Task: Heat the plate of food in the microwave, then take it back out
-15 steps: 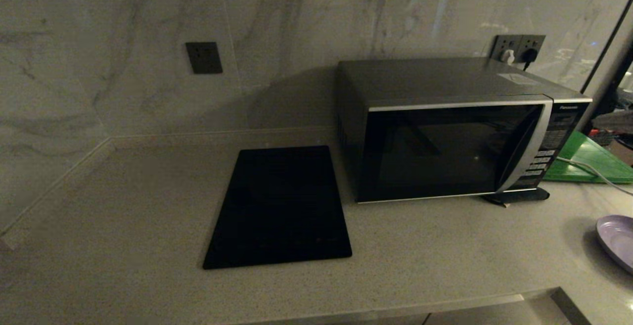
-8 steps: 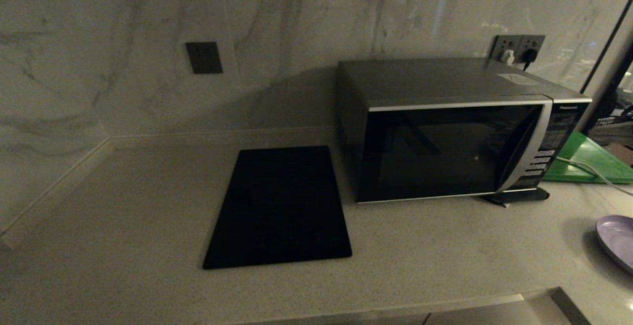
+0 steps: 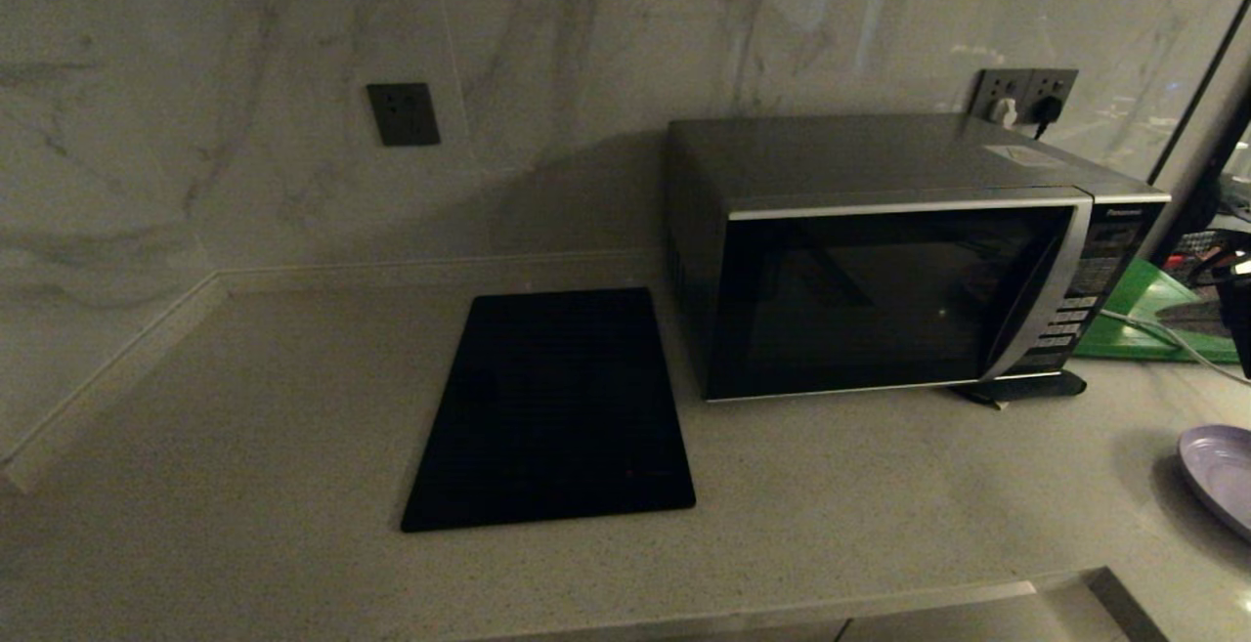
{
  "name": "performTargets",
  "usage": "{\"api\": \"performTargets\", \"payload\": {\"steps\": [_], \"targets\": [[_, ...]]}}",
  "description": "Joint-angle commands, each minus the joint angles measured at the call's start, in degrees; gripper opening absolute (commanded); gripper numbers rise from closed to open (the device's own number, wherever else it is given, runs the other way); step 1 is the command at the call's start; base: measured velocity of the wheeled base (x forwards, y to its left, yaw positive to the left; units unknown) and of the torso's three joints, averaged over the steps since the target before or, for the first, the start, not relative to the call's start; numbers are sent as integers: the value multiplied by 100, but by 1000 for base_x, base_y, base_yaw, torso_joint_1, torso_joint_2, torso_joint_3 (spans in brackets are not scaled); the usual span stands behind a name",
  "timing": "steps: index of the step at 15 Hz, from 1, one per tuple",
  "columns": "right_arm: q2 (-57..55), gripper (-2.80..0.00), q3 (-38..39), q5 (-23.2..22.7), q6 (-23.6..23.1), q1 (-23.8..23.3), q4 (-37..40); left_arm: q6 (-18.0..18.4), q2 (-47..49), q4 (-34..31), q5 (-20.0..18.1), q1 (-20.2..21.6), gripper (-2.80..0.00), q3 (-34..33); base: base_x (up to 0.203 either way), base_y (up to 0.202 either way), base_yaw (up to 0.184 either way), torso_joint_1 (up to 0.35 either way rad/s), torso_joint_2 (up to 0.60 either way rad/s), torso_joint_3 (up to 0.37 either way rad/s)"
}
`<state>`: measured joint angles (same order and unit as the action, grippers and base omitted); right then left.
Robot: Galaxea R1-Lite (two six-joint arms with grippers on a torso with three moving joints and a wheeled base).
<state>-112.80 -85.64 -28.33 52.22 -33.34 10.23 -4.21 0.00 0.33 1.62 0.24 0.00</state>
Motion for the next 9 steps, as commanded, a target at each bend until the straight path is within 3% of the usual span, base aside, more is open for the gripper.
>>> {"api": "performTargets", "payload": {"steps": [1, 9], "targets": [[-403, -280, -86, 13, 33, -1, 17, -1, 9, 2, 5, 2, -280, 0, 0, 0, 0, 0, 0, 0], [-798, -280, -111, -23, 60, 12, 58, -1, 9, 2, 5, 2, -280, 0, 0, 0, 0, 0, 0, 0]]}}
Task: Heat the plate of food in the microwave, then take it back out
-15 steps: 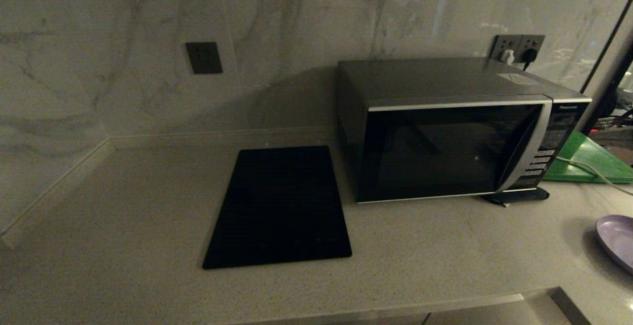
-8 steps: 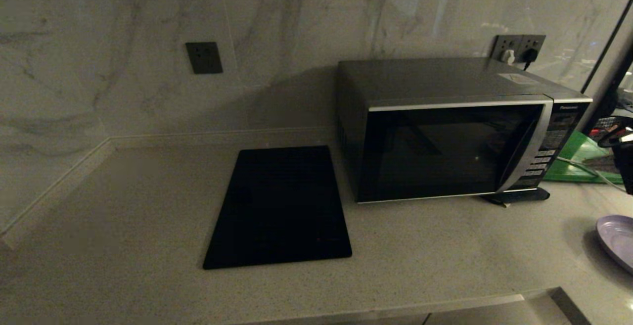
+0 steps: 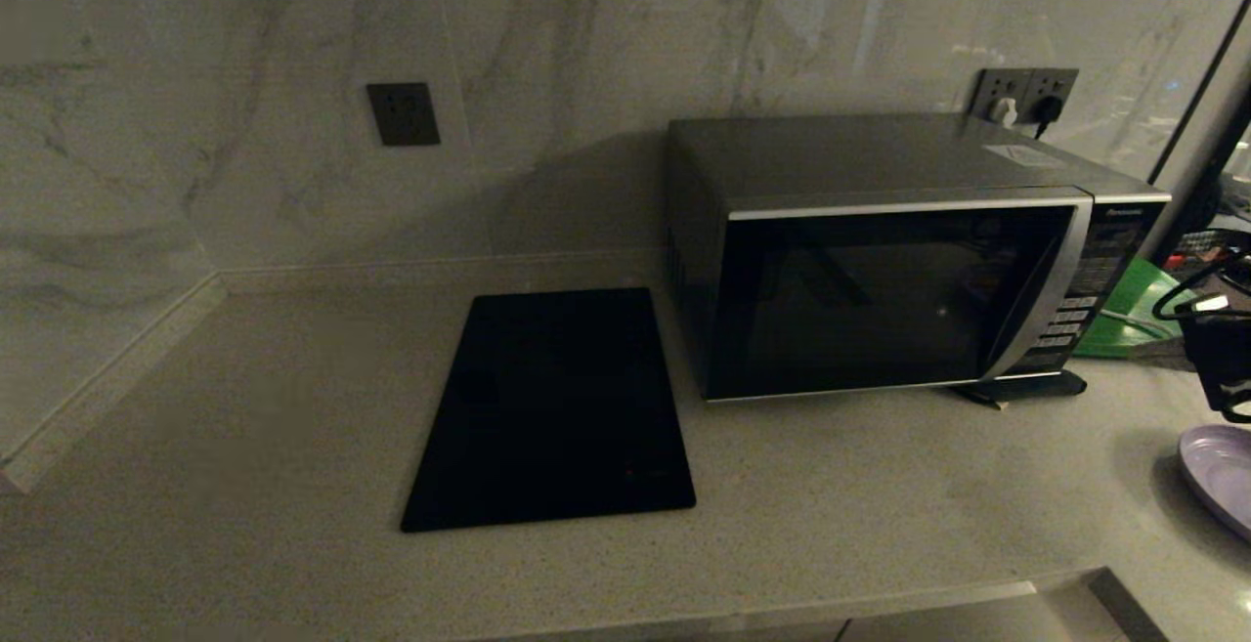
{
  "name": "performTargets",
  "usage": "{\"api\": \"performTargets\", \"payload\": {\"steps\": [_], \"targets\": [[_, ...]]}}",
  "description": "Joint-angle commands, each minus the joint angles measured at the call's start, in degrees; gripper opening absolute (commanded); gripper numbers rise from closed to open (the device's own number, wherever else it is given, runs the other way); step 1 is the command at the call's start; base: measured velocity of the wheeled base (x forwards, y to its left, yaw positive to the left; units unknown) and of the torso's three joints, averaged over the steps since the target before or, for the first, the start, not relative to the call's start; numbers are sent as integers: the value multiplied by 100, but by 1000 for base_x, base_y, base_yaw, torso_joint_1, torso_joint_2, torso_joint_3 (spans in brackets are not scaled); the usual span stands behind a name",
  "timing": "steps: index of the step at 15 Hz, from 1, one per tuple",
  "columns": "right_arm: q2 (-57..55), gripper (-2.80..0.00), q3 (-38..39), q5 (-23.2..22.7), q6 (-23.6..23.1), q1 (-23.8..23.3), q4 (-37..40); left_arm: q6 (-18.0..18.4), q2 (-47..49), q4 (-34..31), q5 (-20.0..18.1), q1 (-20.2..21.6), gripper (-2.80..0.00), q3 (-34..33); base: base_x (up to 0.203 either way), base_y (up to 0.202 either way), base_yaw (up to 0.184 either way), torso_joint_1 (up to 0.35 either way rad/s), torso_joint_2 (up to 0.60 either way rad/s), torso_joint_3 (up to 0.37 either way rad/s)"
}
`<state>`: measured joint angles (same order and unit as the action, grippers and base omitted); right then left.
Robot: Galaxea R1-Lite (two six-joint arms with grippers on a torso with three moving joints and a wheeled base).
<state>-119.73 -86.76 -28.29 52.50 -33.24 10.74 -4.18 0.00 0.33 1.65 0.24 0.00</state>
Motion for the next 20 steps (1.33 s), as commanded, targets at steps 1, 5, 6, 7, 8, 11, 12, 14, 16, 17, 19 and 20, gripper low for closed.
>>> {"api": "performTargets", "payload": {"steps": [1, 5, 6, 7, 8, 11, 12, 14, 16, 17, 19, 20], "targets": [[-156, -280, 1, -38, 32, 11, 7, -4, 9, 2, 2, 2, -280, 0, 0, 0, 0, 0, 0, 0], [-303, -280, -20, -222, 32, 28, 7, -4, 1, 2, 2, 2, -280, 0, 0, 0, 0, 0, 0, 0], [-347, -280, -47, -302, 32, 28, 7, -4, 9, 2, 2, 2, -280, 0, 0, 0, 0, 0, 0, 0], [-370, -280, -59, -349, 32, 28, 7, -4, 9, 2, 2, 2, -280, 0, 0, 0, 0, 0, 0, 0], [-386, -280, -60, -353, 32, 37, 7, -4, 9, 2, 2, 2, -280, 0, 0, 0, 0, 0, 0, 0], [-394, -280, -60, -362, 32, 72, 7, -4, 9, 2, 2, 2, -280, 0, 0, 0, 0, 0, 0, 0], [-385, -280, -51, -362, 32, 80, 14, -4, 9, 2, 2, 2, -280, 0, 0, 0, 0, 0, 0, 0], [-314, -280, 52, -363, 32, 116, 38, -4, 1, 2, 2, 2, -280, 0, 0, 0, 0, 0, 0, 0], [-65, -280, 430, -437, 28, 151, 50, -4, 9, 2, 2, 2, -280, 0, 0, 0, 0, 0, 0, 0], [160, -280, 680, -495, 20, 175, 48, -4, 9, 2, 2, 2, -280, 0, 0, 0, 0, 0, 0, 0], [788, -280, 1353, -541, -31, 199, 36, -4, 9, 2, 2, 2, -280, 0, 0, 0, 0, 0, 0, 0], [1107, -280, 1674, -559, -120, 205, 41, -4, 9, 2, 2, 2, -280, 0, 0, 0, 0, 0, 0, 0]]}}
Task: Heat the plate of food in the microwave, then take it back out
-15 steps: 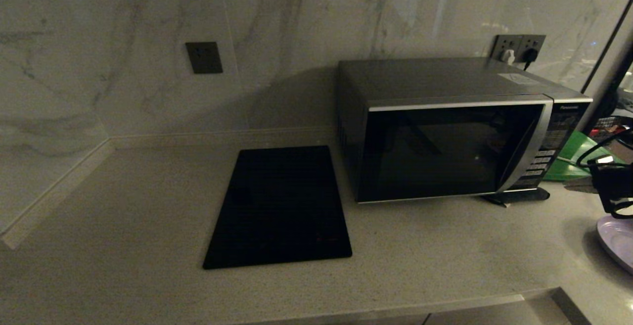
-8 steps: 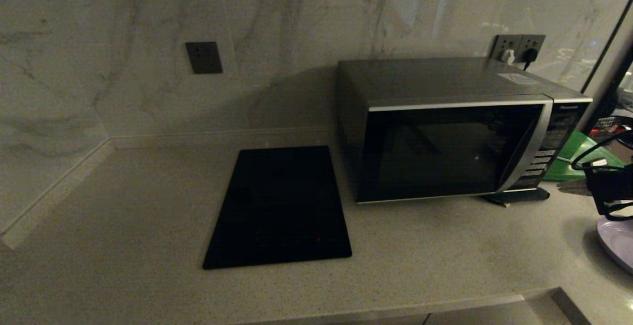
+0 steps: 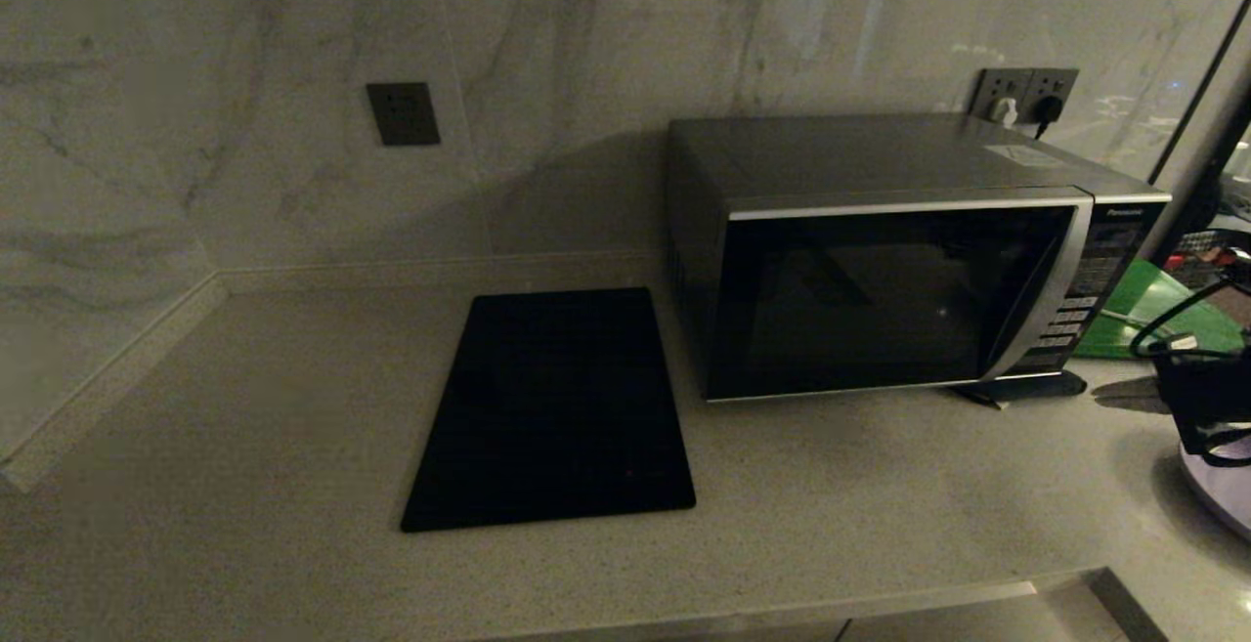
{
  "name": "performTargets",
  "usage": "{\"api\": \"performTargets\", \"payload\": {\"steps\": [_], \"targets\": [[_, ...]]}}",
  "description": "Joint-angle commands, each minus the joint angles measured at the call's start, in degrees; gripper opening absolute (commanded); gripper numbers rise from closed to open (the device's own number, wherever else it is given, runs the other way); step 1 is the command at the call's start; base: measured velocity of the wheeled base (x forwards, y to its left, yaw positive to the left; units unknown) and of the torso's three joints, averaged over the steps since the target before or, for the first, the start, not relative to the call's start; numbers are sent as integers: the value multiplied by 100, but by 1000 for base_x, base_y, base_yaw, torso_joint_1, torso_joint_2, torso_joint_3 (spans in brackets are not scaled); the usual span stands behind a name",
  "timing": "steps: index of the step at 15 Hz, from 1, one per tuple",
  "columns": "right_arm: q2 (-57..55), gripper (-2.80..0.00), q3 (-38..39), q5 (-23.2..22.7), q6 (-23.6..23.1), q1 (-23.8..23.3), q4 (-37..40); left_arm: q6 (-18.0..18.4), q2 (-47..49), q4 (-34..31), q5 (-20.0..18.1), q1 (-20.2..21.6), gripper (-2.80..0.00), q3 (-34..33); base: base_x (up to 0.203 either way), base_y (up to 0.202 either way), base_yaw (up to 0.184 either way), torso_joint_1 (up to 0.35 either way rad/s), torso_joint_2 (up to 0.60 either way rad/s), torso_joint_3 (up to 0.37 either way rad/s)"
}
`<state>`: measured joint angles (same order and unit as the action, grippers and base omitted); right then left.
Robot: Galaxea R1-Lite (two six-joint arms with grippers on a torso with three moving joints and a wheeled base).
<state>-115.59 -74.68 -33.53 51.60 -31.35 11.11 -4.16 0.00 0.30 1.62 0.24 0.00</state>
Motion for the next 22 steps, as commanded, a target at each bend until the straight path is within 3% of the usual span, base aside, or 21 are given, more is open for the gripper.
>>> {"api": "performTargets", "payload": {"steps": [1, 8, 10, 14, 17, 19, 22], "targets": [[1073, -280, 807, -62, -138, 17, 8, -6, 9, 5, 5, 2, -280, 0, 0, 0, 0, 0, 0, 0], [3723, -280, 2251, 47, -900, 161, 131, -6, 9, 5, 5, 2, -280, 0, 0, 0, 0, 0, 0, 0], [4422, -280, 2376, 658, -1347, 511, 611, -6, 9, 5, 5, 2, -280, 0, 0, 0, 0, 0, 0, 0], [5824, -280, 2457, 2435, -2210, 1583, 1501, -6, 9, 5, 5, 2, -280, 0, 0, 0, 0, 0, 0, 0], [6841, -280, 2466, 3575, -3069, 1952, 1677, -6, 9, 5, 5, 2, -280, 0, 0, 0, 0, 0, 0, 0], [7558, -280, 2501, 3955, -3573, 2099, 1704, -6, 9, 5, 5, 2, -280, 0, 0, 0, 0, 0, 0, 0], [8735, -280, 2876, 4135, -4255, 2348, 1713, -6, 9, 5, 5, 2, -280, 0, 0, 0, 0, 0, 0, 0]]}}
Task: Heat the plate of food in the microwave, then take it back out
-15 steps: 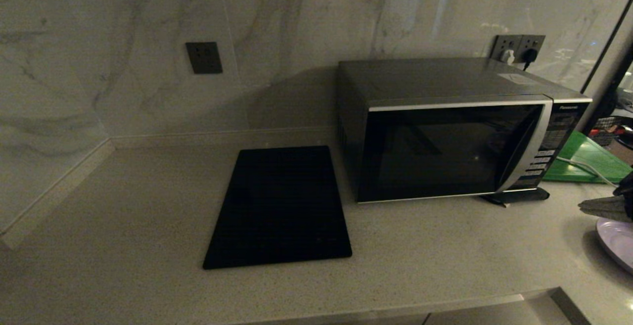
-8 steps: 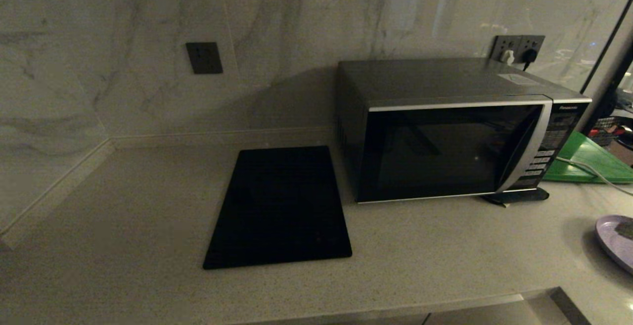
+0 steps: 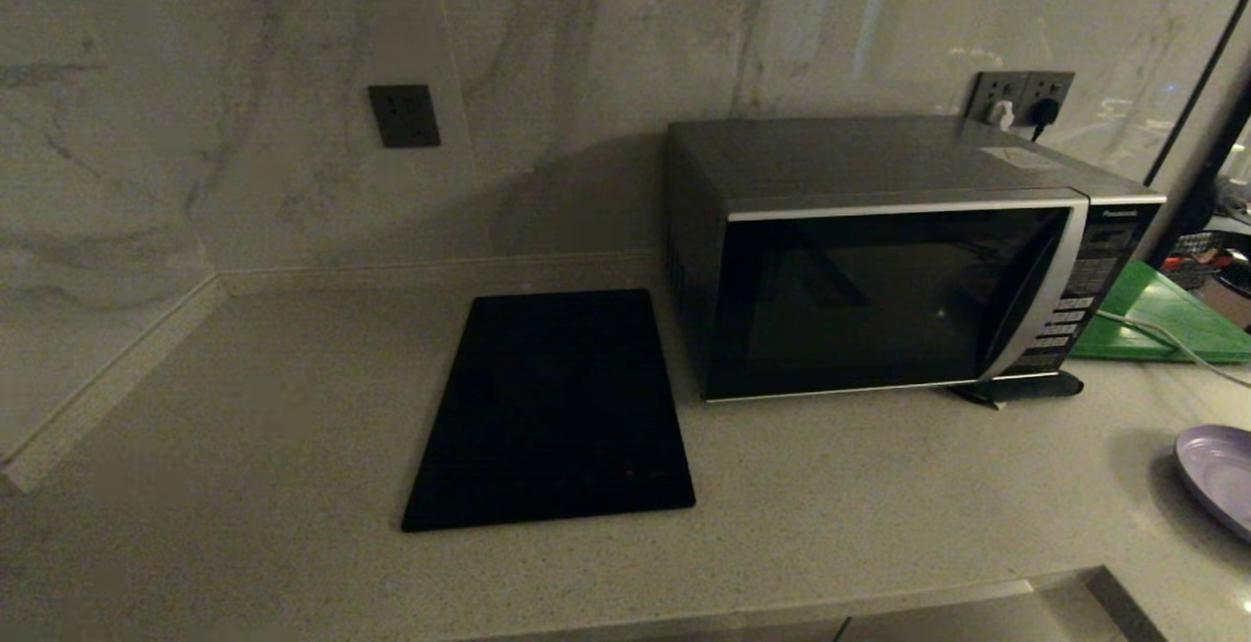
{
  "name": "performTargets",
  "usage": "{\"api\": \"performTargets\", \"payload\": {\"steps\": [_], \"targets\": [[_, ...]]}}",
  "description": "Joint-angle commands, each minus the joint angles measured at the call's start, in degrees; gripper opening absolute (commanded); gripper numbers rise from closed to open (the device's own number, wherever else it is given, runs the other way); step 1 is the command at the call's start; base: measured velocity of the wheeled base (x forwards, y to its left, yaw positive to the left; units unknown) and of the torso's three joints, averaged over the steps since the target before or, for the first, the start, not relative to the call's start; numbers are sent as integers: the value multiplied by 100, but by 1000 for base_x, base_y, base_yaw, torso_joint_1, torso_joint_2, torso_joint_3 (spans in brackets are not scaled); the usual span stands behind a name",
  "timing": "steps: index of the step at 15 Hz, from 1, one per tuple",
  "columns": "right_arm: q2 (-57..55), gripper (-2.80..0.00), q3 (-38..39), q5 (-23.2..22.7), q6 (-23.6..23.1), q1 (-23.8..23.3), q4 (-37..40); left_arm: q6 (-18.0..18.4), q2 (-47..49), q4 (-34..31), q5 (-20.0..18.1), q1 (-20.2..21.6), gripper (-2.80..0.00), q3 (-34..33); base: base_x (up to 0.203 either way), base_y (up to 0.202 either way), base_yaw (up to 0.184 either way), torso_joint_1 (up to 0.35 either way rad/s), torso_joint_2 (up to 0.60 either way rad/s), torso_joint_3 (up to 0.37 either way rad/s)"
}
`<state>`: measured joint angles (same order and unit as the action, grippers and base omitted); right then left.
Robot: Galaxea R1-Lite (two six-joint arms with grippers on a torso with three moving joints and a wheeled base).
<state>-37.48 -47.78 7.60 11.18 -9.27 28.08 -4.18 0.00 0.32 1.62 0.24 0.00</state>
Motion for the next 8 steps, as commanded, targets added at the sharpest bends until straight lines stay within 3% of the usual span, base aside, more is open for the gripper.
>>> {"api": "performTargets", "payload": {"steps": [1, 4, 8], "targets": [[1302, -280, 347, 56, -432, 273, 17, -4, 9, 3, 5, 2, -280, 0, 0, 0, 0, 0, 0, 0], [1993, -280, 668, 328, -923, 846, 22, -4, 3, 3, 5, 2, -280, 0, 0, 0, 0, 0, 0, 0], [2838, -280, 1208, 427, -1111, 967, 18, -4, 9, 3, 5, 2, -280, 0, 0, 0, 0, 0, 0, 0]]}}
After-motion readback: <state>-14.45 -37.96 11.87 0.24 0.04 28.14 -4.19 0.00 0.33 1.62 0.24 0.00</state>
